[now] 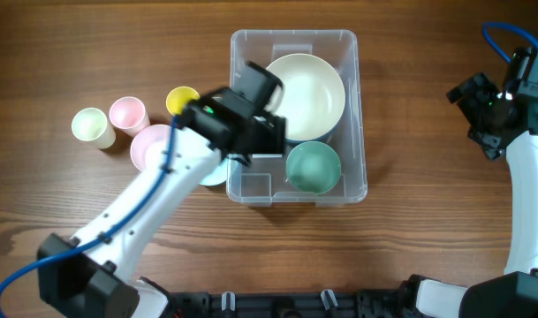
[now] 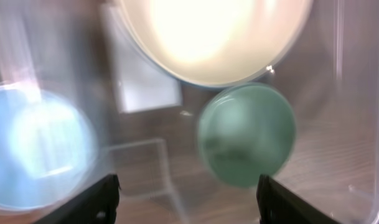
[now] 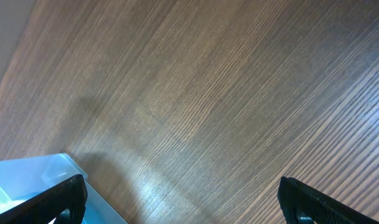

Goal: Pack container

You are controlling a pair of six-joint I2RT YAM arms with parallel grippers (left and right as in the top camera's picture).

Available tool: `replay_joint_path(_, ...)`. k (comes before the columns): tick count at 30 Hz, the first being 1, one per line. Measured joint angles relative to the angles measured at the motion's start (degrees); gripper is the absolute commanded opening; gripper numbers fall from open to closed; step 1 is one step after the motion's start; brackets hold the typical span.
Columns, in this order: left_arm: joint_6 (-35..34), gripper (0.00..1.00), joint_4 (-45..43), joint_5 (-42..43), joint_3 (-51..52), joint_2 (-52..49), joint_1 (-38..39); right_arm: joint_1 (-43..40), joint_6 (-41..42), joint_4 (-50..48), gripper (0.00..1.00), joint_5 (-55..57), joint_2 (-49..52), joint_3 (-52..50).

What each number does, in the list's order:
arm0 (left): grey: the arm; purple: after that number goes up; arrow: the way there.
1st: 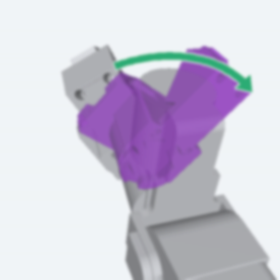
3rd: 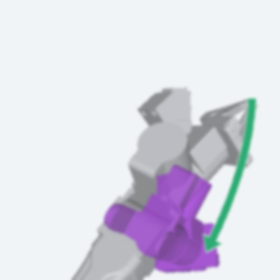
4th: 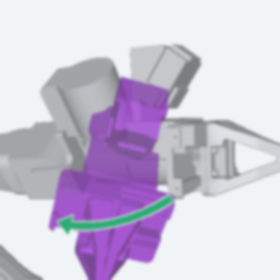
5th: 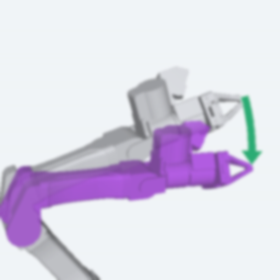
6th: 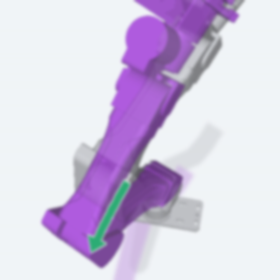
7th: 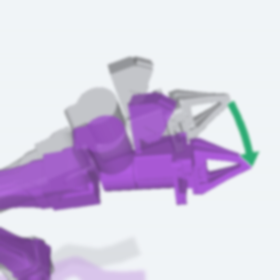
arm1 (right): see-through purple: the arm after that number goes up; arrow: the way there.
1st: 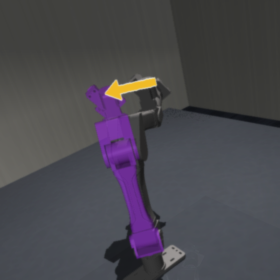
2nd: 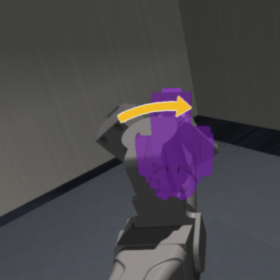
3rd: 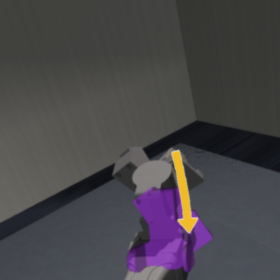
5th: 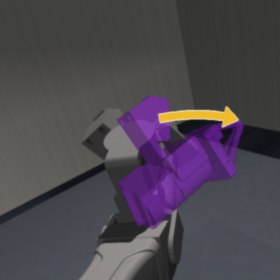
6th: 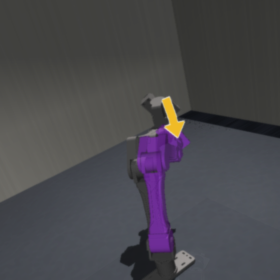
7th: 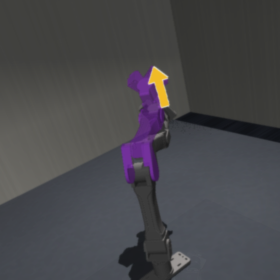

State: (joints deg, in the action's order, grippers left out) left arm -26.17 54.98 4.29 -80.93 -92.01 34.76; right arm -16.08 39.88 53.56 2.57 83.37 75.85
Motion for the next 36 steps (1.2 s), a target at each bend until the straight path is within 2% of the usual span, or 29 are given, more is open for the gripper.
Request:
replay_joint_path(2,-0.46,0.73,4.55,-2.67,-4.26,0.31,-4.46,0.0,0.0,-0.02,1.0,0.0,0.0,0.0)
replay_joint_path(4,-2.12,0.8,9.55,-3.54,-5.4,0.66,-8.0,0.0,0.0,0.0,1.0,0.0,0.0,0.0)
replay_joint_path(10,-6.82,0.81,24.72,-6.12,-5.73,1.27,-28.09,0.0,0.0,0.0,1.0,0.0,0.0,0.0)
replay_joint_path(13,-7.43,0.82,25.9,-6.51,-5.6,1.27,-37.9,0.0,0.0,0.0,1.0,0.0,0.0,0.0)
replay_joint_path(17,-7.65,0.81,21.62,-6.05,-1.33,1.62,-48.68,0.0,0.0,-0.02,1.0,0.0,0.0,0.0)
replay_joint_path(20,-8.59,0.78,14.45,-4.15,5.92,1.92,-51.71,0.0,0.0,-0.02,1.0,0.0,0.0,0.0)
replay_joint_path(26,-9.75,0.77,2.1,-1.77,20.61,1.9,-50.51,0.0,0.0,0.0,1.0,0.0,0.0,0.0)
replay_joint_path(28,-9.75,0.73,-2.97,-1.33,24.9,1.95,-49.11,0.0,0.0,-0.02,1.0,0.0,0.0,0.0)
replay_joint_path(32,-9.99,0.69,-11.47,-1.38,28.37,1.92,-47.91,0.0,0.0,-0.02,1.0,0.0,0.0,0.0)
replay_joint_path(36,-9.99,0.66,-16.41,-1.33,31.21,1.9,-45.9,0.0,0.0,-0.02,0.99,0.0,0.0,0.0)
